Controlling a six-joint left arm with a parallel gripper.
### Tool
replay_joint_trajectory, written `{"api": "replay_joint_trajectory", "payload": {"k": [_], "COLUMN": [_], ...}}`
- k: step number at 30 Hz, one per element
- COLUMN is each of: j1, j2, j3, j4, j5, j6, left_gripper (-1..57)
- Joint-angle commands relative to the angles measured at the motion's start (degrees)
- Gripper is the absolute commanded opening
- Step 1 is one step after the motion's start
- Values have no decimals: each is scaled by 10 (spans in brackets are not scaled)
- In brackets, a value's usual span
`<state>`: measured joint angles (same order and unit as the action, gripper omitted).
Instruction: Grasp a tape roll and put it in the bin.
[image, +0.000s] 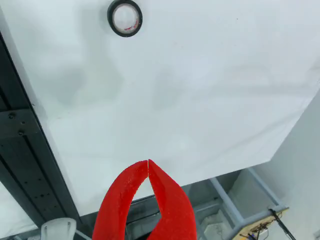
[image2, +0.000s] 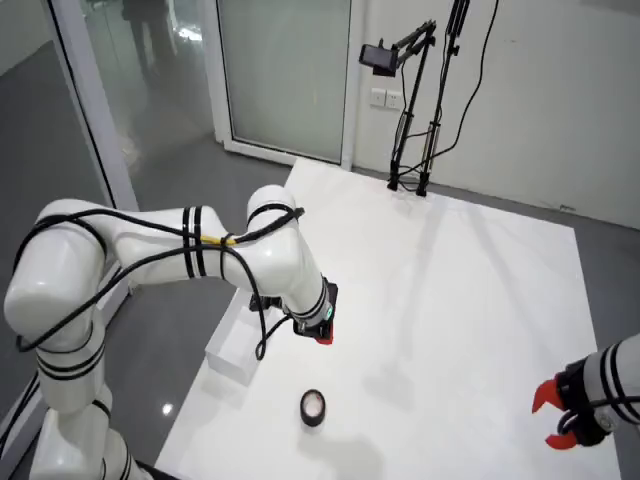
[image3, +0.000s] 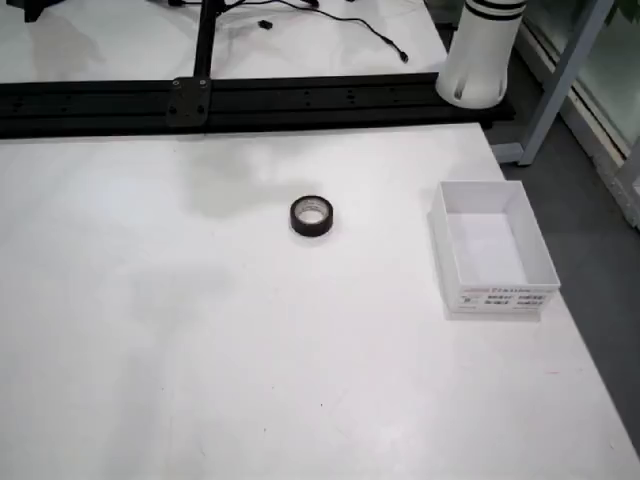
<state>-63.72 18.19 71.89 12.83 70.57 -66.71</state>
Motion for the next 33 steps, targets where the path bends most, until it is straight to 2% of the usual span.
{"api": "replay_joint_trajectory", "payload": {"k": [1,26,29,33], "j1": [0,1,4,27], "j2": [0,-2,-4,-4], "j3": [0,3,5,5], "j4": [0,1,33,32], "j5": [0,0,0,0], "j6": [0,0,1,1], "left_gripper": [-2,-2,-5,-3]}}
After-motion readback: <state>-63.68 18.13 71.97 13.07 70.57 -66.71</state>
